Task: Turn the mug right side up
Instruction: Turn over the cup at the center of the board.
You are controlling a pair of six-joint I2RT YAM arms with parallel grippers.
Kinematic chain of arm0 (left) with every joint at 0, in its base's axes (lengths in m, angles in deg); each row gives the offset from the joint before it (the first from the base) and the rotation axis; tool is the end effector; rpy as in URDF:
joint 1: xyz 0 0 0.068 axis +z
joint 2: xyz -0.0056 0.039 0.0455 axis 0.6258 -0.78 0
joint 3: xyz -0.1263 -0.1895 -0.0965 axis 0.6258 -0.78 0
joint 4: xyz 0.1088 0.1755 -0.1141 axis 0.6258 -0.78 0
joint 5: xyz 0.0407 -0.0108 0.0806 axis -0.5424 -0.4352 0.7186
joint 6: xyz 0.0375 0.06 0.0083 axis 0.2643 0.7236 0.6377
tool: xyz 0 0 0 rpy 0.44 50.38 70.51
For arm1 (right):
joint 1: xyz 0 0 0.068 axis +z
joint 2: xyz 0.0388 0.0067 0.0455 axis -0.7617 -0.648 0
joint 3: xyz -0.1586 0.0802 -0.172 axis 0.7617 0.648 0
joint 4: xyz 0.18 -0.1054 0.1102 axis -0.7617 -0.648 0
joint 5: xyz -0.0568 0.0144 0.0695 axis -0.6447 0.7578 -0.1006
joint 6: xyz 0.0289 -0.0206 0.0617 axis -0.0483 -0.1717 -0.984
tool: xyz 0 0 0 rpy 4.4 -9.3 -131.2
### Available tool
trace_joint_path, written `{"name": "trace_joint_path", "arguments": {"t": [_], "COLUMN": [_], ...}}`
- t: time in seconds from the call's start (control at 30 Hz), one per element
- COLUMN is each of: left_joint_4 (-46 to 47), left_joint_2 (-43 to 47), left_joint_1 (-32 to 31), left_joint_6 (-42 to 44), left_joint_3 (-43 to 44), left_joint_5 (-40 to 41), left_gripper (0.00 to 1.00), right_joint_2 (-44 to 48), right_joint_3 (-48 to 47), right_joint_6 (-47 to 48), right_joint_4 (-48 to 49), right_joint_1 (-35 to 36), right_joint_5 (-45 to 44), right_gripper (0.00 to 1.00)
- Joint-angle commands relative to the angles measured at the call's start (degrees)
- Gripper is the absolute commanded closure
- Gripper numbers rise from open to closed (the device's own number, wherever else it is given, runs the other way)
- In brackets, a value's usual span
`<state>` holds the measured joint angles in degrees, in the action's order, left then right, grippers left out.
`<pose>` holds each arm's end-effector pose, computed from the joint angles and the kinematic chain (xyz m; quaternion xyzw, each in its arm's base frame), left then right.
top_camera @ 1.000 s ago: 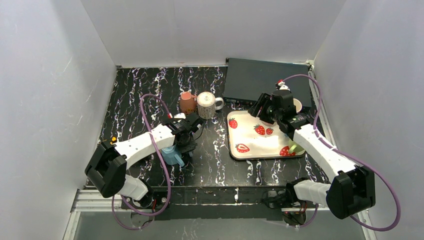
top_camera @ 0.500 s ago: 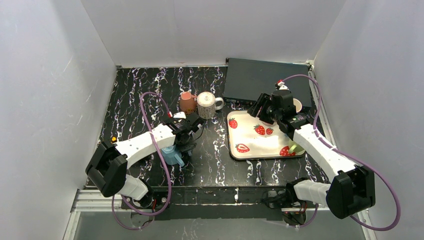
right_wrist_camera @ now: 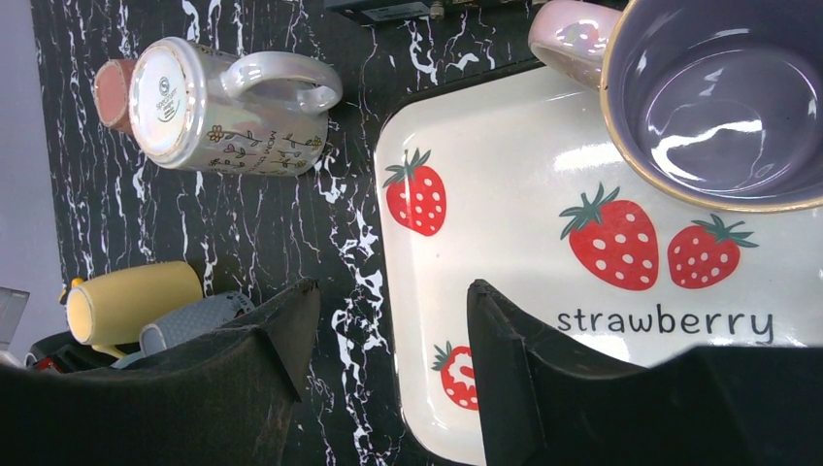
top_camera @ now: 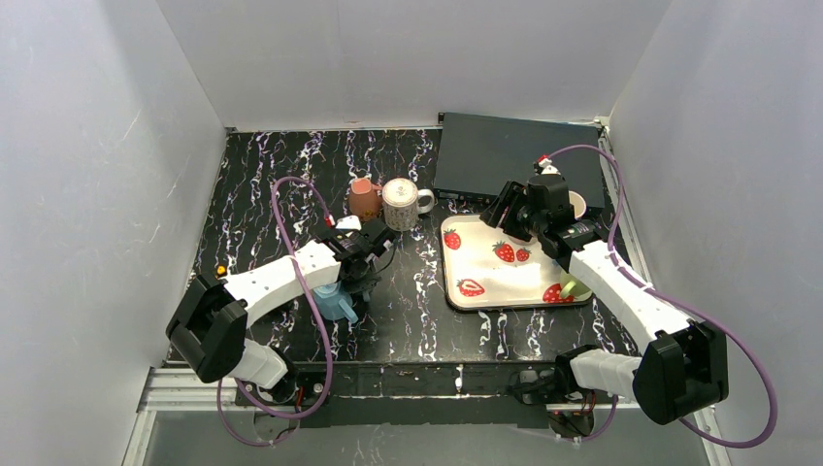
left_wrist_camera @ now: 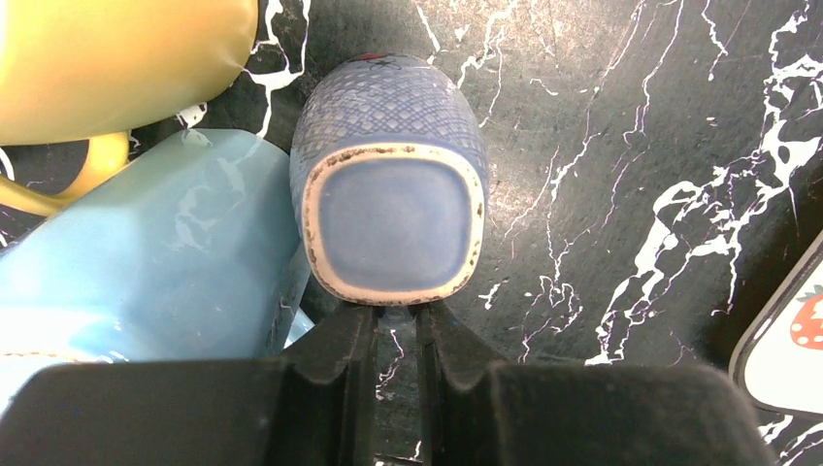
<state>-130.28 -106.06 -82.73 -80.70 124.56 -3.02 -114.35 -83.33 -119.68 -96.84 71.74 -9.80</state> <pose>0.1993 -0.1638 0.1831 -0.1620 0.9524 -0.0406 0.2549 0.2495 0.1000 0.2563 0.1328 0.8648 0.2373 0.4222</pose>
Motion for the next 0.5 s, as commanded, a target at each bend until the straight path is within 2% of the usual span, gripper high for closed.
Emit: {"name": "trace_joint_path", "arguments": {"t": [0.0, 0.2, 0.27, 0.37, 0.47], "left_joint_4": [-1.1, 0.9, 3.8, 10.3, 15.5], "left_joint_2": [1.0, 6.2, 8.8, 12.3, 14.4], "left_joint_1": [-0.9, -2.1, -2.2, -2.0, -0.1], "left_joint_6": [1.3, 8.8, 13.7, 22.2, 28.3], "left_joint_3": [0.5, 4.7, 6.2, 7.7, 10.5], "left_joint_5": [3.1, 3.8, 2.0, -0.6, -4.8], "left_gripper": [1.00, 1.00, 1.00, 1.00, 1.00], "right_joint_2": [0.4, 0.7, 1.2, 2.6, 3.5], "right_joint_3": [-0.8, 1.4, 3.1, 8.1, 13.0], "right_joint_6": [-0.6, -2.5, -4.5, -9.3, -20.0], "right_joint_4": [1.4, 8.0, 12.9, 27.1, 44.7], "right_joint_1": [-0.2, -0.2, -0.2, -0.1, -0.2], "right_joint_5": [0.6, 7.9, 12.0, 20.8, 26.1], "right_gripper": [0.35, 0.33, 0.28, 0.20, 0.14]}}
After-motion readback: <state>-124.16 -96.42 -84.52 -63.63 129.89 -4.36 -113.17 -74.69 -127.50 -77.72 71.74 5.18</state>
